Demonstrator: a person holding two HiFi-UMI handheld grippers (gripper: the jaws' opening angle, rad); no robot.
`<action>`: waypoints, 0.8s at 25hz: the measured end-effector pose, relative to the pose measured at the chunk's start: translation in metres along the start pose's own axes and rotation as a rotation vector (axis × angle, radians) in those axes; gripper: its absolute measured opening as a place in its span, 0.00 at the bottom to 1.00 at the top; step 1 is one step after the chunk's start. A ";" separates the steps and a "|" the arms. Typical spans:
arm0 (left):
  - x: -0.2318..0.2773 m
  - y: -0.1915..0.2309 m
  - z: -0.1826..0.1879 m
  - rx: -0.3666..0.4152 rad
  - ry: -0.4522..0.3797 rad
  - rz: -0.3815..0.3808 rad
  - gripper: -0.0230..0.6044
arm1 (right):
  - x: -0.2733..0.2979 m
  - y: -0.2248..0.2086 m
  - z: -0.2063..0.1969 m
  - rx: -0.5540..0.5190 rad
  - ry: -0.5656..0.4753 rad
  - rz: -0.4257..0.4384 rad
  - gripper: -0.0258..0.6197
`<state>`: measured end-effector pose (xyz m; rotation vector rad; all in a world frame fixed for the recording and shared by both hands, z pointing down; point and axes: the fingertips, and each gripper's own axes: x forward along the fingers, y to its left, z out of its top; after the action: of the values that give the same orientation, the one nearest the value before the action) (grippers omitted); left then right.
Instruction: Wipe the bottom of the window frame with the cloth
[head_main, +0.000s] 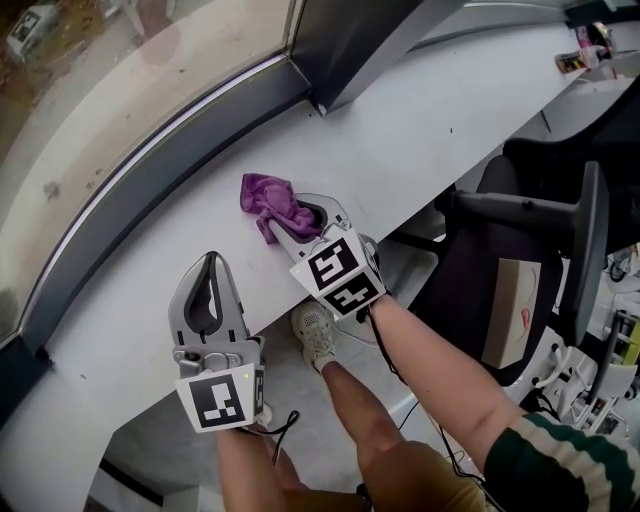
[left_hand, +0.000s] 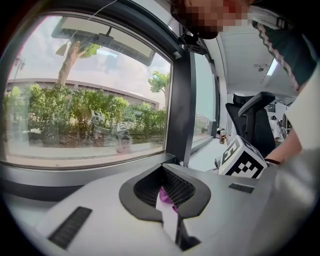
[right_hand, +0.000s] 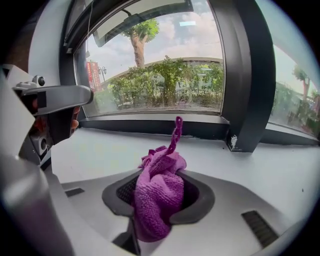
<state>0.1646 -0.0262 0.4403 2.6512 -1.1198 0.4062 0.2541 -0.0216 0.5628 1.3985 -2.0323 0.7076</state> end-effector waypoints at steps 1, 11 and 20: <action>0.003 -0.002 0.000 0.000 -0.001 -0.004 0.05 | -0.001 -0.004 0.000 0.001 -0.001 -0.005 0.27; 0.029 -0.028 -0.002 0.010 0.002 -0.055 0.05 | -0.014 -0.041 -0.011 0.005 -0.004 -0.047 0.27; 0.052 -0.047 0.013 0.039 -0.008 -0.101 0.05 | -0.019 -0.075 -0.010 0.004 0.002 -0.093 0.27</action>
<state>0.2360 -0.0329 0.4407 2.7315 -0.9844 0.4028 0.3322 -0.0259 0.5641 1.4840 -1.9512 0.6730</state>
